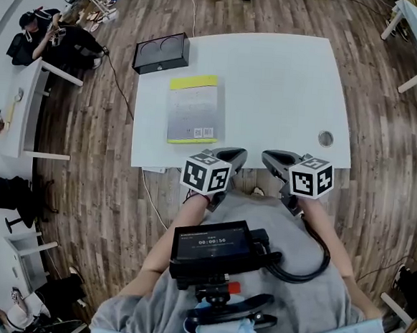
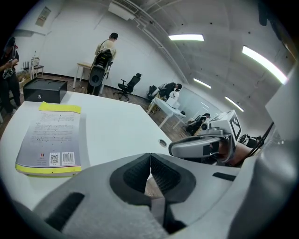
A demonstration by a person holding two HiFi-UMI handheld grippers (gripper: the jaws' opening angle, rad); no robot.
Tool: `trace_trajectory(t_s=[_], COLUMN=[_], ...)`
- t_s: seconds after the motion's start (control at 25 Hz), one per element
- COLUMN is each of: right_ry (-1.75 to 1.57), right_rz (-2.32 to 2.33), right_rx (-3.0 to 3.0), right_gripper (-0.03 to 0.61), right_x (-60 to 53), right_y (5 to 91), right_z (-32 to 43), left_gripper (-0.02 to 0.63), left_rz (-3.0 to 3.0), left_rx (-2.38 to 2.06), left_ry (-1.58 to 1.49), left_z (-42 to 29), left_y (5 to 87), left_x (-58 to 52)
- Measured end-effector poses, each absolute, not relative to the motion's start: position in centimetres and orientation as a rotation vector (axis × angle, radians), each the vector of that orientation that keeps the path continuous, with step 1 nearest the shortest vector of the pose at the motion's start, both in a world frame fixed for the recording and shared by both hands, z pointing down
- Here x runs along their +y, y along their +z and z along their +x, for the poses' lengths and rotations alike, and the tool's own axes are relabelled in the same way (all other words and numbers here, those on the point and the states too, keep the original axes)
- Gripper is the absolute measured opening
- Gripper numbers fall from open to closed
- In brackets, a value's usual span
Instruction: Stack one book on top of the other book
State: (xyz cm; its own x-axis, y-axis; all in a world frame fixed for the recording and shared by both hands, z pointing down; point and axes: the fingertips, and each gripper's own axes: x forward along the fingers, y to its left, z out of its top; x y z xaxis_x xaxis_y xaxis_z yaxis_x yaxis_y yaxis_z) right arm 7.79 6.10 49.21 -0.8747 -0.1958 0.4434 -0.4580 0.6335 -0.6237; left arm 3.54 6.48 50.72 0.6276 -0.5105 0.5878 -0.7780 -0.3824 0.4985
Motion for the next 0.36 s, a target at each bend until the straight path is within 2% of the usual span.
trace_trajectory(t_s=[0.36], right_ry=[1.110], right_rz=[0.536], right_rx=[-2.522], right_gripper=[0.029], right_x=[5.40], right_y=[49.48], right_z=[7.84], left_gripper=[0.018], left_rz=[2.061], left_rx=[-1.010], left_ry=[0.445], left_z=[3.24], left_y=[51.05], left_x=[6.25])
